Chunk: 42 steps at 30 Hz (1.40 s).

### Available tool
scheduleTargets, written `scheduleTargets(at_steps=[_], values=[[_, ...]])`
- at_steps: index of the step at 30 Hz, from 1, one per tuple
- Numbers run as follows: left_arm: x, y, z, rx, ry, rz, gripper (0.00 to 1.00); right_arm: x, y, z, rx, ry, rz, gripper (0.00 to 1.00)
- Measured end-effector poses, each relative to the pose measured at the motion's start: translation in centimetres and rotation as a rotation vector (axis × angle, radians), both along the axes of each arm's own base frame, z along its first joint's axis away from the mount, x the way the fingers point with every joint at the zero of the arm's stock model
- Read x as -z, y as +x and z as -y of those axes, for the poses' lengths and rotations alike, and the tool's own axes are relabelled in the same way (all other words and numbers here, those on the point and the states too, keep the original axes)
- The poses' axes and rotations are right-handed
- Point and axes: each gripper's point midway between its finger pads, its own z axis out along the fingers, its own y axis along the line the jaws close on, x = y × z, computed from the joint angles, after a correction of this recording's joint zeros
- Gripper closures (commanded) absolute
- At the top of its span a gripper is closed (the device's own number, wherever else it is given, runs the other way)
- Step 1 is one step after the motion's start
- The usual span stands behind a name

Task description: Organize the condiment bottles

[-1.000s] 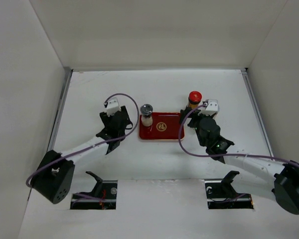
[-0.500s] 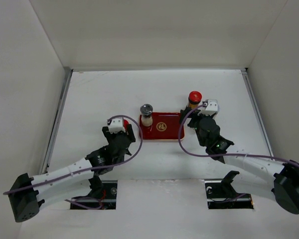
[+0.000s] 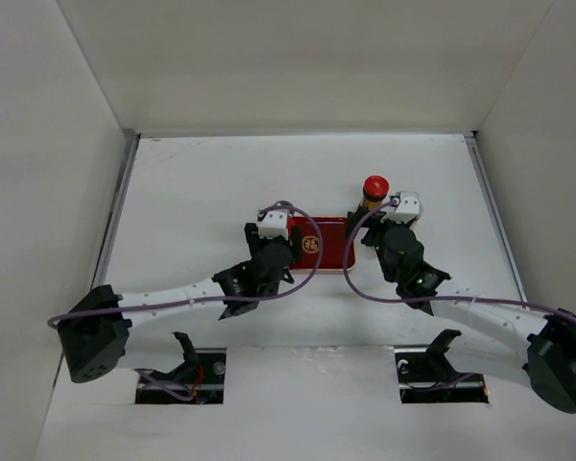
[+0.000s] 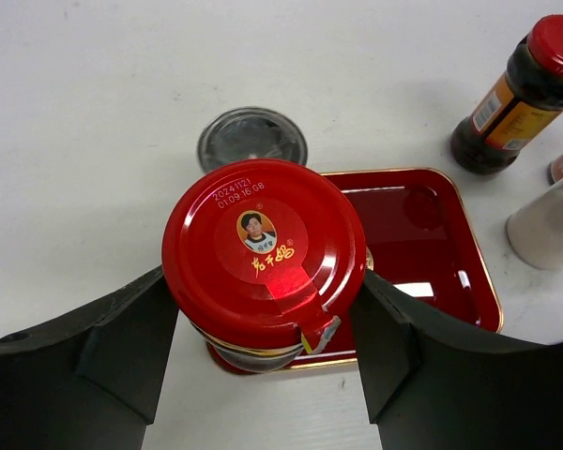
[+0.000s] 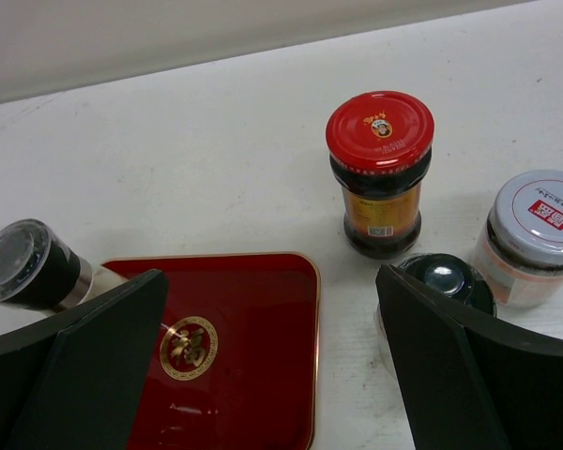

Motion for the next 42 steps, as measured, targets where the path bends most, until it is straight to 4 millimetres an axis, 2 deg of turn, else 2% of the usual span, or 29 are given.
scheduleTargets(at_steps=[3, 7, 11, 12, 17, 18, 20, 25, 28, 31, 35, 38, 42], values=[[1.4, 1.3, 0.8, 0.007, 0.008, -0.017, 0.7, -0.2, 0.0, 0.0, 0.0, 0.004, 0.005, 0.0], [3.6, 2.4, 0.8, 0.005, 0.046, -0.051, 0.7, -0.7, -0.1, 0.1, -0.002, 0.014, 0.015, 0.0], [4.5, 2.8, 0.9, 0.004, 0.06, -0.061, 0.69, -1.0, -0.2, 0.2, -0.002, 0.021, 0.022, 0.03], [4.5, 2.9, 1.0, 0.005, 0.058, -0.06, 0.67, -0.9, -0.2, 0.2, -0.002, 0.02, 0.021, 0.05], [4.7, 2.6, 1.2, 0.011, 0.032, -0.042, 0.53, -1.0, -0.2, 0.1, -0.004, 0.021, 0.022, 0.35], [5.0, 2.5, 1.1, 0.011, 0.034, -0.042, 0.49, -1.0, -0.1, 0.2, -0.001, 0.021, 0.022, 0.36], [5.7, 1.9, 0.8, 0.012, 0.042, -0.043, 0.42, -1.1, 0.0, 0.6, 0.009, 0.027, 0.023, 0.34], [5.6, 1.4, 0.7, 0.006, 0.022, -0.02, 0.21, -1.1, 0.7, 2.5, 0.068, 0.026, 0.011, 0.01], [4.4, 1.1, 0.8, 0.006, -0.016, 0.007, 0.09, -1.4, 1.9, 4.0, 0.122, -0.008, -0.027, 0.0], [2.0, 0.8, 0.7, 0.012, -0.077, 0.046, 0.01, -2.5, 4.1, 4.9, 0.174, -0.041, -0.068, 0.0], [-2.2, 0.2, 0.1, 0.019, -0.194, 0.115, 0.0, -2.9, 7.4, 5.0, 0.18, -0.096, -0.141, 0.0], [-4.3, -0.4, -0.9, 0.019, -0.263, 0.155, 0.0, -1.5, 9.3, 4.8, 0.165, -0.145, -0.217, 0.0], [-5.1, -1.1, -2.4, 0.015, -0.308, 0.182, 0.0, 1.6, 10.4, 4.8, 0.144, -0.218, -0.334, 0.0]])
